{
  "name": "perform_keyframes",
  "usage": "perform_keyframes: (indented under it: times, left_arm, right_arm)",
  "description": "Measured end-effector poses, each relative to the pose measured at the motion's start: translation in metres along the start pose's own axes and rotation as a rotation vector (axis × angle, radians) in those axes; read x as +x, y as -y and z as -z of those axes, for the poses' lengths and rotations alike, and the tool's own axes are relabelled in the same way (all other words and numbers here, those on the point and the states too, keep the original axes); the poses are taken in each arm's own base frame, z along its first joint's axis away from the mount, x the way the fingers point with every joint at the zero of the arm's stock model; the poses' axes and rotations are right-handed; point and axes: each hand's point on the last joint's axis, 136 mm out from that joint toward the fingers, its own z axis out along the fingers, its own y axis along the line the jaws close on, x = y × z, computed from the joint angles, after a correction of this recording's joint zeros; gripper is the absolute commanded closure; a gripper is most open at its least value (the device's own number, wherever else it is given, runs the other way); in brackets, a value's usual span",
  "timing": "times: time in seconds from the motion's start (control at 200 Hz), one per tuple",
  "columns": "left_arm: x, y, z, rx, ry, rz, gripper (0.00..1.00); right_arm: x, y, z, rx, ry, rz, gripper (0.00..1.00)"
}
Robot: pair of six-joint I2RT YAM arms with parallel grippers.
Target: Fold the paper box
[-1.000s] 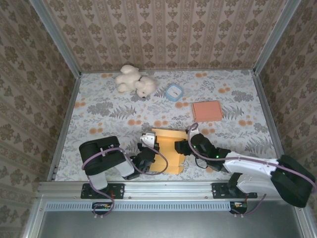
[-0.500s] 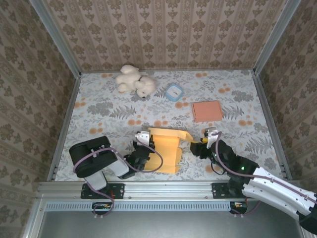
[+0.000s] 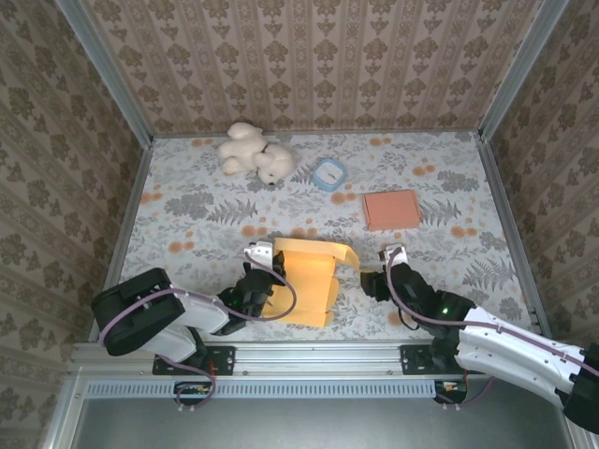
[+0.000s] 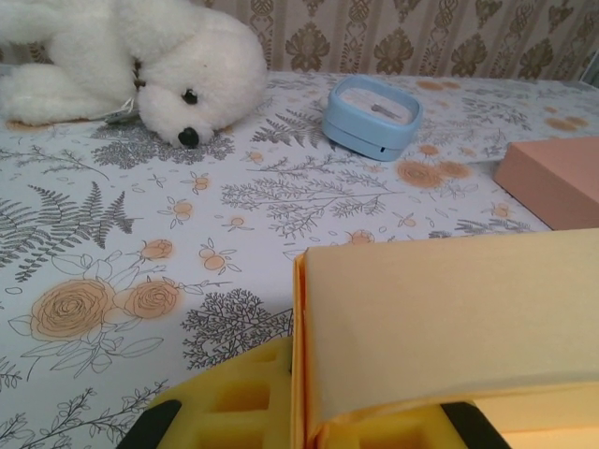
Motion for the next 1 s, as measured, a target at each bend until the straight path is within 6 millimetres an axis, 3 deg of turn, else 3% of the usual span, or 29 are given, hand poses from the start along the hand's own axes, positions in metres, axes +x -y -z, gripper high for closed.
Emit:
perform_keyframes:
  times: [0.38, 0.585, 1.0]
  left_arm:
    - [0.008, -0.002, 0.000, -0.004, -0.033, -0.023, 0.92]
    - [0.010, -0.001, 0.000, 0.002, -0.039, -0.019, 0.92]
    - [0.011, 0.002, 0.000, 0.020, -0.046, -0.008, 0.92]
  right_arm:
    - [-0.029, -0.028, 0.007, -0.123, 0.061, -0.054, 0.36]
    - [-0.046, -0.044, -0.006, -0.105, 0.026, -0.011, 0.36]
    - [-0.028, -0.048, -0.043, -0.047, -0.064, 0.057, 0.36]
